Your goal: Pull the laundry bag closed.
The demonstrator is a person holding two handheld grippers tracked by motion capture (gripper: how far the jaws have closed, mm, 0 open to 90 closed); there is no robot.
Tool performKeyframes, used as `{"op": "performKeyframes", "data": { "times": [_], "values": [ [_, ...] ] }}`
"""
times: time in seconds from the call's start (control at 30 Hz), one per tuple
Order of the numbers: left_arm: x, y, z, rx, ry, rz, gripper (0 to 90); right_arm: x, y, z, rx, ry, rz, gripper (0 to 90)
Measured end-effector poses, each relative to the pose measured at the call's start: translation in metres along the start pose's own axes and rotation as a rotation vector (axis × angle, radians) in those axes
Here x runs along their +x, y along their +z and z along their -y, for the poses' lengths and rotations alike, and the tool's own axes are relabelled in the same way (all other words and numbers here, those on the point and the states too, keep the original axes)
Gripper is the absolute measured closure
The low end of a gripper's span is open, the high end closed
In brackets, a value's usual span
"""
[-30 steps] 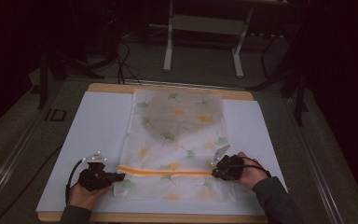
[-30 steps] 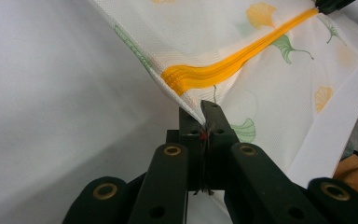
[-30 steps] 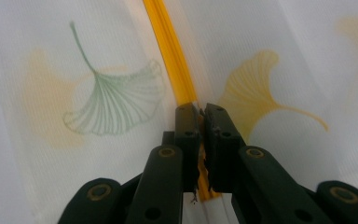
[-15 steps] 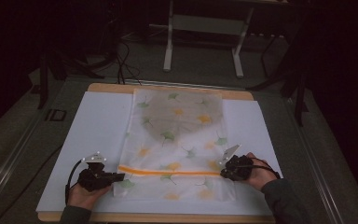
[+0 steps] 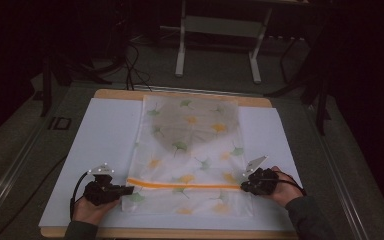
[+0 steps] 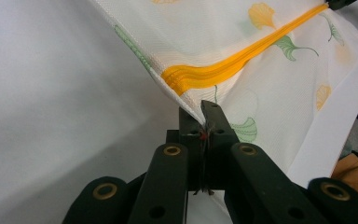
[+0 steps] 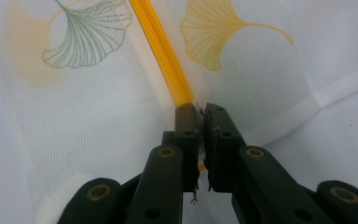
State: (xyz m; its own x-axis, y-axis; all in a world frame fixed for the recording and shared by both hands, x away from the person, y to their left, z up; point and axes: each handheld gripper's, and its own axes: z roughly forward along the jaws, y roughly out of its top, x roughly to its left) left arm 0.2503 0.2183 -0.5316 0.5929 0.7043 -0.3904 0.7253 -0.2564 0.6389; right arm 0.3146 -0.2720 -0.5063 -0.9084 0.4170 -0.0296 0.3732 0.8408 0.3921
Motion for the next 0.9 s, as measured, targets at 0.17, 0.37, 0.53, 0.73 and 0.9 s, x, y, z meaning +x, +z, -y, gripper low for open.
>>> {"op": "performKeyframes", "data": {
  "times": [0.17, 0.37, 0.53, 0.73, 0.9],
  "values": [
    [0.0, -0.001, 0.002, 0.004, 0.0, -0.005, 80.1, -0.001, 0.0, 0.007, -0.063, 0.06, -0.033, 73.6],
    [-0.001, -0.006, 0.003, -0.009, 0.006, -0.043, 69.5, -0.004, -0.001, 0.013, -0.121, 0.102, -0.055, 64.3],
    [0.0, -0.014, 0.004, -0.031, 0.005, -0.06, 68.6, -0.009, -0.004, 0.016, -0.17, 0.148, -0.03, 59.2],
    [0.004, -0.023, 0.006, -0.078, -0.012, -0.083, 68.0, -0.012, -0.005, 0.018, -0.237, 0.2, 0.01, 52.6],
    [0.007, -0.029, 0.007, -0.113, -0.019, -0.121, 67.4, -0.013, -0.005, 0.02, -0.281, 0.238, 0.038, 51.1]
  ]
}}
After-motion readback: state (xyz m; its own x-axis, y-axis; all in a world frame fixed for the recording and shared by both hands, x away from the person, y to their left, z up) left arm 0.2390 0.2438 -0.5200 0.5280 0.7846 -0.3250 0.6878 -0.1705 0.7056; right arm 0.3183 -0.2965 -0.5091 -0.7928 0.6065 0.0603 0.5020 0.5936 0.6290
